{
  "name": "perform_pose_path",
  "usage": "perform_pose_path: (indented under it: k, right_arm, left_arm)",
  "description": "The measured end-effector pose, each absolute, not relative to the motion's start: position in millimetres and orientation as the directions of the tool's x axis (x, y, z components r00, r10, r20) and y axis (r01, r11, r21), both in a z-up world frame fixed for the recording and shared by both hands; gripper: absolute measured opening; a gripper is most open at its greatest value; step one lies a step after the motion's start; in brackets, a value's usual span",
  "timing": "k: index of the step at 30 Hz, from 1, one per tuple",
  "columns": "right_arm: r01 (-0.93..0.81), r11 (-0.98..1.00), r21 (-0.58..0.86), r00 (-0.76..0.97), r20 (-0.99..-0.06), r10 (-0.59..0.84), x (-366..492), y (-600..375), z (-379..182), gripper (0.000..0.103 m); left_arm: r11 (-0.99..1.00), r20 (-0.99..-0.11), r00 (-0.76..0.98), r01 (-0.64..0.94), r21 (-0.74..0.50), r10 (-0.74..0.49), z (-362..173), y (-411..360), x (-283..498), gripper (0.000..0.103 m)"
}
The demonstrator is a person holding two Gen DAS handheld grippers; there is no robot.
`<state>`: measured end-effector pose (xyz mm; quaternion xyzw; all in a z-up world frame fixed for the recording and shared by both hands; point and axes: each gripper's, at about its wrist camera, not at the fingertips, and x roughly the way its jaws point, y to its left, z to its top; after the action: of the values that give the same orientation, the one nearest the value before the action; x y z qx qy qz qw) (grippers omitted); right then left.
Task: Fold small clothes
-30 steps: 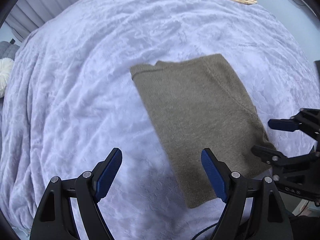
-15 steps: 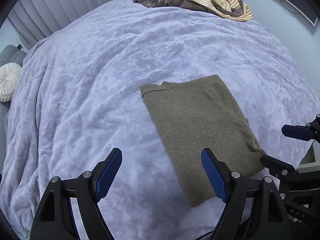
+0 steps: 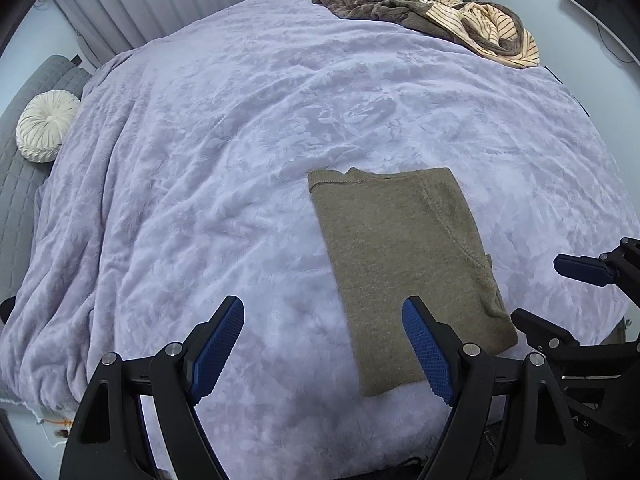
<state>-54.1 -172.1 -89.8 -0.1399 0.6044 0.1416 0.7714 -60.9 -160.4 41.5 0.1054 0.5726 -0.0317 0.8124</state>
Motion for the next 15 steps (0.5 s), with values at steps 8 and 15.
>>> perform_pose_path:
  k: [8, 15]
  right_arm:
    - [-0.415, 0.909, -0.032, 0.235, -0.969, 0.074, -55, -181, -85, 0.060]
    - [-0.423, 0.905, -0.043, 0.256, -0.964, 0.074, -55, -184, -80, 0.060]
  left_arm:
    - [0.975, -0.932, 0.341, 0.130, 0.178, 0.125, 54, -165, -69, 0.082]
    - [0.976, -0.947, 0.302, 0.149, 0.158, 0.107, 54, -169, -70, 0.082]
